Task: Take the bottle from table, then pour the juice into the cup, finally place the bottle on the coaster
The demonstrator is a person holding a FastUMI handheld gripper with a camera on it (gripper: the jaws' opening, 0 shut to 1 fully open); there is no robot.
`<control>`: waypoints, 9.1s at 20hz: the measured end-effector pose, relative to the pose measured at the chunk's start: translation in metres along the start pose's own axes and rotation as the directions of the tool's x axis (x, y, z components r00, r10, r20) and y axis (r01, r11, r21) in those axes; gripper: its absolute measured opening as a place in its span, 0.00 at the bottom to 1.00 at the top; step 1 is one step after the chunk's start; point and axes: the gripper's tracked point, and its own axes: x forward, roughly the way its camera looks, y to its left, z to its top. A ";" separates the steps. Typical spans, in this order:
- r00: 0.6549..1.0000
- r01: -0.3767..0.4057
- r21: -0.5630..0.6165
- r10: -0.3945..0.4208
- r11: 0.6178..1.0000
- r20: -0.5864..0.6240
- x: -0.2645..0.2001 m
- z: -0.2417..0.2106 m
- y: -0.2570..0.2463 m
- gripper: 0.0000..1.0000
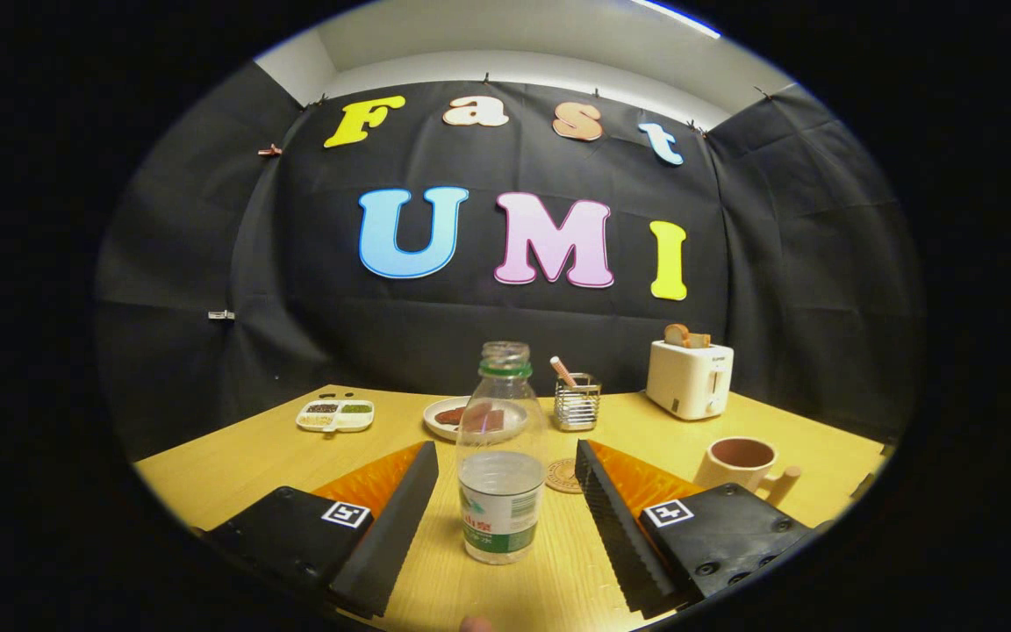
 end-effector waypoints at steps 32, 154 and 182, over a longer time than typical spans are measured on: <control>0.982 0.180 0.866 -0.130 0.467 -0.134 0.020 0.019 -0.095 0.76; 0.920 0.292 0.749 -0.388 0.595 -0.050 0.075 0.116 -0.129 0.75; 0.849 0.515 -0.094 -0.522 0.852 -0.083 0.180 -0.020 -0.122 0.75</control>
